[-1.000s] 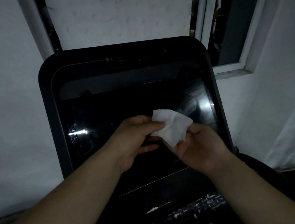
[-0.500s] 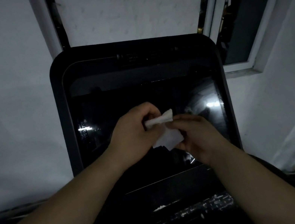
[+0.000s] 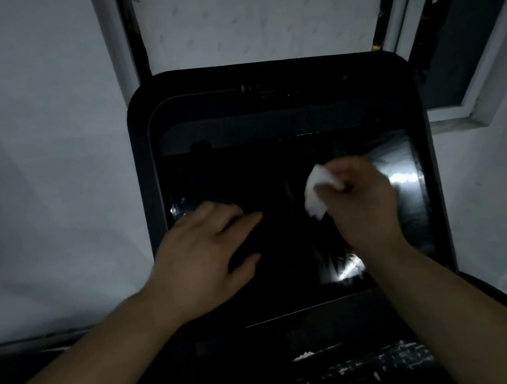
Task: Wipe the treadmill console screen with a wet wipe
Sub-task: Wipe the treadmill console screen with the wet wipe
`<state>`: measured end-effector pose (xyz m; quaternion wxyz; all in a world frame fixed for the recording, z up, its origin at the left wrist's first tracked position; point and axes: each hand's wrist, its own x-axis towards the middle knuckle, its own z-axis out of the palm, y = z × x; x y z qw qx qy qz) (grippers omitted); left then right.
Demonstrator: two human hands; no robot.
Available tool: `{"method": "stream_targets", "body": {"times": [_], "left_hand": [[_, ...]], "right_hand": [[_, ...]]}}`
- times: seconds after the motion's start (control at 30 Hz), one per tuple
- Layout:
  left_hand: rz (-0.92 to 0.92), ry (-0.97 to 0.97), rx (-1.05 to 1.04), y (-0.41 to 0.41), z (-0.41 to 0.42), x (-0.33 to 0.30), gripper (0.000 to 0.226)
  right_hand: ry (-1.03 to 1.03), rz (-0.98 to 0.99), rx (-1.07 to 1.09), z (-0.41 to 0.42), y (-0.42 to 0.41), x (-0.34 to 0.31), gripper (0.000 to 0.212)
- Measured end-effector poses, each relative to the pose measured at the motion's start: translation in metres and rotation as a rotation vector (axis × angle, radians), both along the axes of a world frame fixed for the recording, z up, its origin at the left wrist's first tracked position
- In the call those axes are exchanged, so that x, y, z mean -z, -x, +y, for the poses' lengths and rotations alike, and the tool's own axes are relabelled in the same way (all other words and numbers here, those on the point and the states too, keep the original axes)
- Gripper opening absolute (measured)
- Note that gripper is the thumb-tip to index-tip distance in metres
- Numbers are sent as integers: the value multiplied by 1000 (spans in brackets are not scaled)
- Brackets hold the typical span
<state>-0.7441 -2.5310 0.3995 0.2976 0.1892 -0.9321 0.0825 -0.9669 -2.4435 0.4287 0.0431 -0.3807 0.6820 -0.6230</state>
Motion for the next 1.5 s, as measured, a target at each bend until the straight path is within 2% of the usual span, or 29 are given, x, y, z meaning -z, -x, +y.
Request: {"method": "stream_targets", "body": {"times": [0.07,0.17,0.27,0.33,0.5,0.7,0.93,1.07,1.17,1.27,1.37,1.5], "left_hand": [[-90,65,-85,-26,-17,-1,70],[-256,96,-199,-61,-33,-5,91],[-343,124,-275,-80,-39,-5,106],[-346,111,-325,-85,-42,-3,116],[-335,62,-364,-86,-48,3,125],[-340,55,-370,-84,-47,4,135],[-351,3,-389,-81,-42,3,141],[-365,-30,-403,-79,-36,1,144],[-373,-50,-410,-77,-35,-1,143],[-370,-60,-407,-76,-33,-3,144],[-390,-86,-425,-76,-31,-6,144],[-417,-94,-442,-75,-29,-9,143]], "right_hand": [[42,396,229,-15,-1,-9,15],[36,633,256,-47,-10,-7,15],[-41,637,133,-74,-40,9,23],[5,600,37,-84,-72,16,30],[-41,747,-213,-88,-132,17,26],[-60,625,-12,-90,-75,-10,26],[-121,889,-345,-82,-127,19,22],[-152,967,-389,-45,-130,60,35],[-164,982,-452,-29,-130,79,34],[-153,1016,-400,-51,-124,61,30],[-93,965,-329,-90,-121,23,20],[-21,939,-310,-114,-119,3,22]]}}
